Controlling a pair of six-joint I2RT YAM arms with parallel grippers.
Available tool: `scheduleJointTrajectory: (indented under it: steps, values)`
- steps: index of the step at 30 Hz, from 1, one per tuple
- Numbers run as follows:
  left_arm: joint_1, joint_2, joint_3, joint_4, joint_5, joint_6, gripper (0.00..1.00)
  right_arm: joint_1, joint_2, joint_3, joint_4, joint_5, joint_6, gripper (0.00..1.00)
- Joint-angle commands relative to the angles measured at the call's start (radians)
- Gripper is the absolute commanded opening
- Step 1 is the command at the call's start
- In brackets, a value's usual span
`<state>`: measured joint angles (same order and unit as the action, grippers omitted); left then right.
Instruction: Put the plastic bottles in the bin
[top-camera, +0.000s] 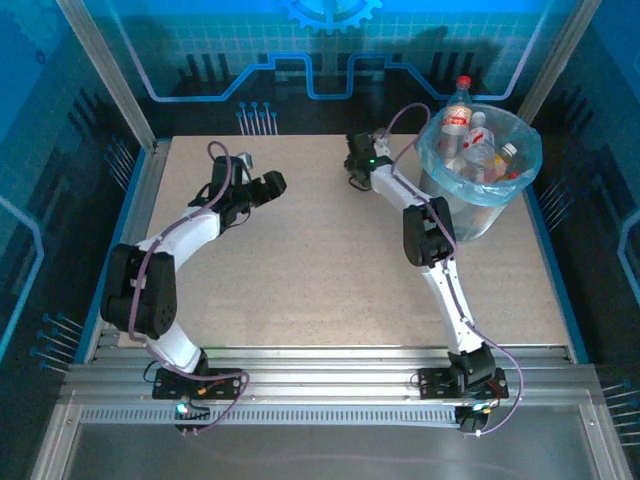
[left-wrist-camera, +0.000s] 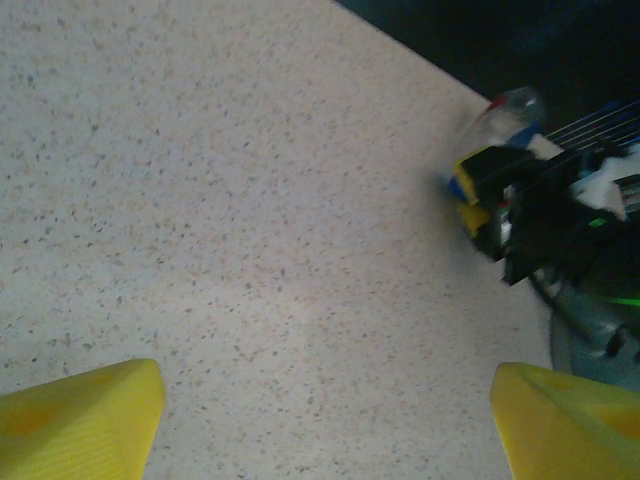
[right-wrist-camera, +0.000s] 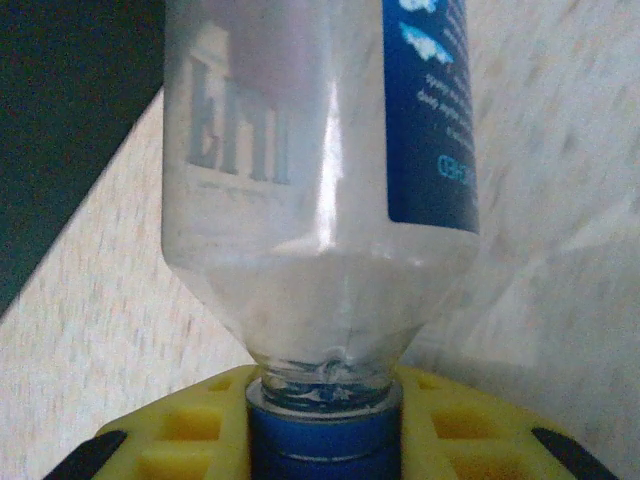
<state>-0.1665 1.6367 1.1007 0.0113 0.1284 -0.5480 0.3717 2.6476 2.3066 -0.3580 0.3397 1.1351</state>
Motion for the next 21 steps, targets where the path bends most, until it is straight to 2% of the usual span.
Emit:
scheduleJointTrajectory:
  steps: [1,8,12,16,21]
  values:
    - [0.004,-0.089,-0.002,-0.049,0.002,0.011,0.87,0.052,-0.135,-0.114,0.087,-0.029,-0.062,0.14]
    - [0.008,-0.224,-0.028,-0.101,0.001,0.008,0.91,0.166,-0.308,-0.351,0.217,-0.112,-0.162,0.11]
    - [0.029,-0.294,-0.036,-0.140,0.030,-0.017,0.94,0.241,-0.471,-0.526,0.307,-0.153,-0.236,0.10]
    - [0.048,-0.369,-0.057,-0.128,0.097,-0.087,0.96,0.303,-0.658,-0.737,0.416,-0.202,-0.306,0.09]
    - [0.043,-0.453,-0.100,-0.040,0.246,-0.206,0.96,0.348,-0.912,-0.988,0.543,-0.300,-0.383,0.07]
